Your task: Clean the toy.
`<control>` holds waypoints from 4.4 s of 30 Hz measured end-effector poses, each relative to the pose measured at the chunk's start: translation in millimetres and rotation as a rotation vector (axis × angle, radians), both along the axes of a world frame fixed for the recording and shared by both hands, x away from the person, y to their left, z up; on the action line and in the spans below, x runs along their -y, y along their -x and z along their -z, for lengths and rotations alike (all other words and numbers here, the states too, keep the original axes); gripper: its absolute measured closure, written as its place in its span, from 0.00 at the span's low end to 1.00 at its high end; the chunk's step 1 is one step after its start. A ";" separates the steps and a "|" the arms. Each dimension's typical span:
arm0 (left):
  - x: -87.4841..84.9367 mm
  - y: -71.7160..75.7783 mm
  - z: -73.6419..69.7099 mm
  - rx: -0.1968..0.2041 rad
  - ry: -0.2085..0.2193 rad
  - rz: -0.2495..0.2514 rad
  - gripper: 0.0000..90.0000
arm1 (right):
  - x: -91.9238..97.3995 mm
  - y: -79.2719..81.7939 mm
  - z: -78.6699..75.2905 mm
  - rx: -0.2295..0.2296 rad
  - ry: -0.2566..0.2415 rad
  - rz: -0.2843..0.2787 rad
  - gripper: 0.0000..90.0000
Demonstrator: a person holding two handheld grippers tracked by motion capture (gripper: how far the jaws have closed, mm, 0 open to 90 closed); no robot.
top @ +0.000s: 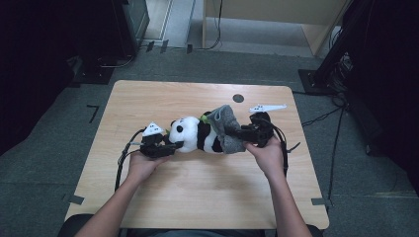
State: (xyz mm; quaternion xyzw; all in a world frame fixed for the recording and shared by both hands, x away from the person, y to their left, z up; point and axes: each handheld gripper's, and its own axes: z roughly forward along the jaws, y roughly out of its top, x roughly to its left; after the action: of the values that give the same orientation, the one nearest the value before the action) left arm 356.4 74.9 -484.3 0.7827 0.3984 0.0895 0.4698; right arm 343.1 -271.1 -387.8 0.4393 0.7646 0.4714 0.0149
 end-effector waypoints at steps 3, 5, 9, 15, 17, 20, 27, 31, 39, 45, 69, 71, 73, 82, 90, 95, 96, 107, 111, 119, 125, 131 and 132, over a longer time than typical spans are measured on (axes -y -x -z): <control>0.9 1.0 -0.1 0.005 -0.011 0.008 0.49 | 1.5 -3.9 11.7 -0.024 -0.026 0.004 0.84; 1.1 1.0 -0.2 0.005 -0.011 0.007 0.49 | 4.8 -4.7 13.6 -0.016 -0.015 0.015 0.83; 1.1 0.9 -0.3 0.006 -0.012 0.008 0.49 | 13.3 -5.7 15.8 -0.026 -0.020 0.034 0.84; 1.2 1.0 -0.3 0.006 -0.013 0.009 0.49 | 21.7 -6.2 20.8 -0.023 -0.008 0.064 0.84; 1.2 0.9 -0.3 0.006 -0.013 0.010 0.49 | 23.6 -6.2 21.6 -0.026 -0.009 0.067 0.84; 1.1 0.8 -0.3 0.005 -0.012 0.010 0.49 | 25.6 -6.4 23.1 -0.028 -0.017 0.072 0.84; 0.6 0.4 -0.3 0.005 -0.014 0.012 0.49 | 31.5 -6.3 26.1 -0.035 -0.016 0.092 0.84; 0.3 0.3 -0.3 0.002 -0.013 0.012 0.49 | 35.3 -4.6 29.9 -0.045 -0.023 0.106 0.84; -1.6 -1.2 0.1 -0.011 -0.003 0.008 0.49 | 26.6 -10.7 54.7 -0.094 0.053 0.105 0.85; -1.6 -1.3 0.1 -0.011 0.000 0.009 0.49 | 27.0 -18.6 75.0 -0.138 0.049 0.110 0.85; -3.5 -0.4 -7.2 -0.036 0.023 -0.001 0.54 | 53.0 -8.5 29.7 -0.004 -0.016 0.202 0.85; -2.7 1.4 -8.0 -0.041 0.021 -0.006 0.54 | 46.7 -4.1 14.3 0.031 -0.027 0.182 0.85; -1.4 3.6 -8.6 -0.042 0.018 -0.012 0.54 | 39.0 -0.3 3.6 0.061 -0.026 0.161 0.85; -1.3 11.6 -12.1 -0.065 0.020 -0.014 0.53 | -10.7 10.1 -19.2 0.099 -0.024 0.031 0.85; -1.5 23.7 -14.9 -0.045 0.002 -0.001 0.52 | -47.1 2.9 3.1 0.043 0.057 -0.042 0.85; -3.1 22.2 -12.1 -0.039 0.009 0.004 0.50 | -49.6 -9.7 15.0 0.012 0.063 -0.037 0.84; -3.2 22.1 -11.9 -0.037 0.008 0.004 0.49 | -50.0 -11.4 15.1 0.003 0.061 -0.034 0.84; -5.7 21.4 -11.8 0.018 0.011 0.032 0.32 | -52.1 -17.3 11.7 -0.008 0.075 -0.025 0.84; -11.2 19.5 -12.5 0.034 0.021 0.059 0.28 | -52.3 -20.3 9.9 -0.014 0.080 -0.023 0.84; -25.0 12.1 -11.8 0.017 0.015 0.097 0.26 | -53.1 -31.7 5.1 -0.034 0.095 -0.016 0.84; -28.8 4.5 -7.0 0.024 0.042 0.108 0.26 | -54.1 -44.5 2.2 -0.058 0.100 -0.003 0.84; -26.6 -3.0 -2.6 0.042 0.055 0.123 0.26 | -52.8 -60.8 1.5 -0.084 0.109 0.001 0.84; -26.7 -4.6 -2.3 0.045 0.064 0.124 0.26 | -52.5 -63.4 1.0 -0.088 0.110 0.001 0.84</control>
State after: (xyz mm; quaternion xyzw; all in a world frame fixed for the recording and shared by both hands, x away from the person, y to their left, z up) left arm 361.0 101.6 -482.0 0.7882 0.3411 0.0648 0.5082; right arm 406.5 -218.5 -388.8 0.4586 0.7891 0.4087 0.0058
